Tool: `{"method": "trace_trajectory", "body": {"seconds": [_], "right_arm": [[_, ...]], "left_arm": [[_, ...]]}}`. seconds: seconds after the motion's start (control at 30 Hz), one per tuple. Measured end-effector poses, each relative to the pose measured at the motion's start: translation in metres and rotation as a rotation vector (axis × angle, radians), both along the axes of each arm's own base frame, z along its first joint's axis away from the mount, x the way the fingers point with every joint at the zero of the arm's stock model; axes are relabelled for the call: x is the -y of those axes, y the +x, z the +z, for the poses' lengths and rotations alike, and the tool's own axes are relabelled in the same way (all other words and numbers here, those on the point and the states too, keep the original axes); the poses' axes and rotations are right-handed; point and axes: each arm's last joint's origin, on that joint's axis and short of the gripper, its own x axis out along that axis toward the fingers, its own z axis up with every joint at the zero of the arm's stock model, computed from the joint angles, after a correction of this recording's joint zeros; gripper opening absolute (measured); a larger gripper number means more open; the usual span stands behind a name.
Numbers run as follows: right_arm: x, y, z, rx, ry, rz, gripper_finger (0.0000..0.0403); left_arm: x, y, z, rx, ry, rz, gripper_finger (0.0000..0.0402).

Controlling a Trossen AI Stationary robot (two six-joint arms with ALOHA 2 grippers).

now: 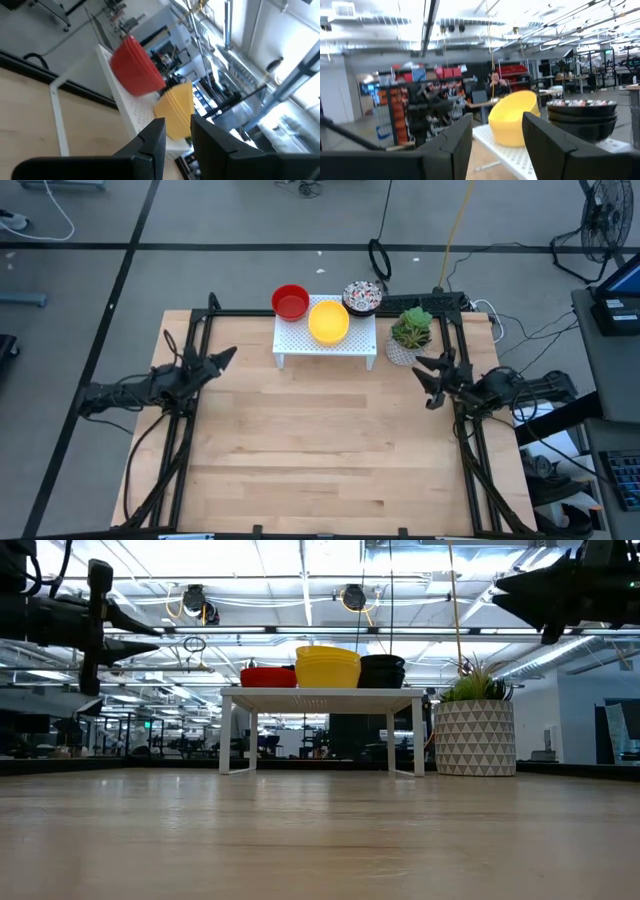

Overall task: Pick & Place Mini bowls
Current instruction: Return to Home Position

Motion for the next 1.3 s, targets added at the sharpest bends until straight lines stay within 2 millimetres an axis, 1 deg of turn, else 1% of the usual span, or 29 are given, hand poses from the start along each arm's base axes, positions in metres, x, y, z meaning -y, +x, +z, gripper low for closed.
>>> {"method": "trace_trajectory", "body": {"seconds": [0.1, 0.23, 0.67, 1.0, 1.3], "right_arm": [[0.002, -0.004, 0.003, 0.042, 0.007, -0.018, 0.016], [0.006, -0.005, 0.005, 0.062, 0.009, -0.061, 0.016], [0.021, -0.007, 0.003, 0.048, 0.003, -0.24, 0.016], [0.031, -0.01, 0.003, 0.049, 0.0, -0.355, 0.016], [0.034, -0.011, 0.003, 0.049, -0.001, -0.392, 0.016]], "left_arm": [[-0.003, -0.001, 0.0, 0.0, 0.0, 0.034, 0.0093], [-0.007, -0.002, 0.0, 0.0, 0.0, 0.075, 0.0093], [-0.014, -0.005, 0.0, 0.0, 0.0, 0.165, 0.0093], [-0.017, -0.006, 0.0, 0.001, 0.0, 0.194, 0.0093], [-0.017, -0.006, 0.0, 0.001, 0.0, 0.194, 0.0093]]}}
